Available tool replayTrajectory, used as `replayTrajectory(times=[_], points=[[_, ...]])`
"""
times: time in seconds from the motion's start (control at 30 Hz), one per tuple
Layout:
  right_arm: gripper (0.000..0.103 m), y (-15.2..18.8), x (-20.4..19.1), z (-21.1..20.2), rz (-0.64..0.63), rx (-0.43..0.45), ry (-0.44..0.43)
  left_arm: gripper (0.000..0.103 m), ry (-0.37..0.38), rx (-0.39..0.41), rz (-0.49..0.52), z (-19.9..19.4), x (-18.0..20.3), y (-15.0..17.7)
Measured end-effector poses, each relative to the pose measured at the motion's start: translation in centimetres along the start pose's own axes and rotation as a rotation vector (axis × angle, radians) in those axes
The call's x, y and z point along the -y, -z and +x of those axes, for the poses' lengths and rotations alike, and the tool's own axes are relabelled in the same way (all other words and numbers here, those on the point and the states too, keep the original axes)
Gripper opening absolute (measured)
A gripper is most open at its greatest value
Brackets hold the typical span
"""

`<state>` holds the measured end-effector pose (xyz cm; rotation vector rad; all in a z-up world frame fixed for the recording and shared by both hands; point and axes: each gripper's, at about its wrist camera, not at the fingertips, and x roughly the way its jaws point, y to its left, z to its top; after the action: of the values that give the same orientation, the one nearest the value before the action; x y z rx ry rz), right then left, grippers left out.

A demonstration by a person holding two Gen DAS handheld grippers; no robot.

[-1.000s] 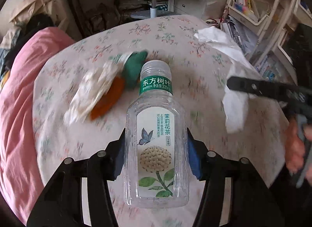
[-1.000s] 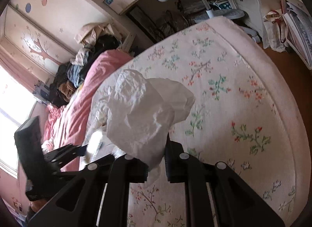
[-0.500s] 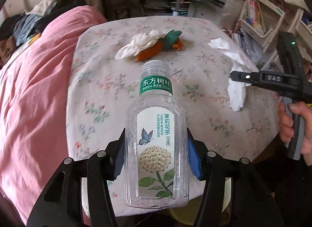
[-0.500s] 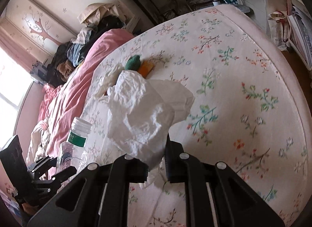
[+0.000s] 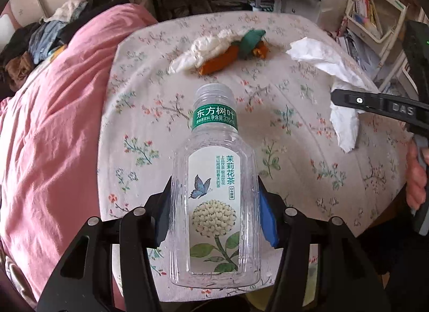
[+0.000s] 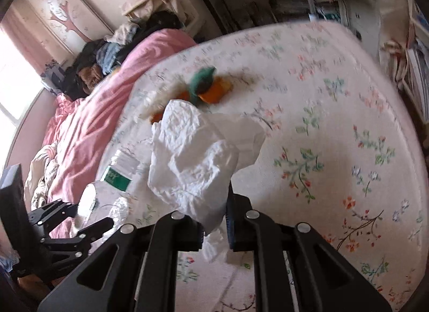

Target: Collect trash

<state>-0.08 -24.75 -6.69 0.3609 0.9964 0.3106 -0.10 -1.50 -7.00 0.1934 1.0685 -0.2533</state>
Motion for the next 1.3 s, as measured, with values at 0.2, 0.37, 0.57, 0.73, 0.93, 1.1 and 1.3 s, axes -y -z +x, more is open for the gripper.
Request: replayTrajectory(times=[0.2,0.37,0.57,0.73,0.93,1.1,1.3], points=[[0.014,-0.5,-0.7,-2.4,-0.021,0.042,-0.029,0.053,-0.002,0.085,-0.105,-2.1,-1.2,-0.7],[0.014,-0.3,-0.5,-2.9,-0.035,0.014,-0.002,0.053,0.025,0.142,-0.185,-3.6,-2.4,-1.2],[0.014,0.4,1.9,-3.1,0.091,0.017,-0.032,0.053,0.050,0.175,-0.218,-4.9,-3.1,-1.3],[0.015,0.1,2.3,-3.2,0.113,0.047,-0.001,0.053,0.058,0.184,-0.218,-5.3,-3.1,-1.3],[0.015,0.0,2.9,-2.9,0.141,0.059,0.022,0.054,0.063,0.197,-0.204,-5.8,-3.0,-1.2],[0.015,0.0,2.9,-2.7,0.137,0.052,0.035,0.054,0.065,0.206,-0.207,-6.1,-3.2,-1.3],[0.015,0.0,2.5,-2.5,0.120,0.047,0.039,0.053,0.065,0.209,-0.206,-6.2,-3.3,-1.2]])
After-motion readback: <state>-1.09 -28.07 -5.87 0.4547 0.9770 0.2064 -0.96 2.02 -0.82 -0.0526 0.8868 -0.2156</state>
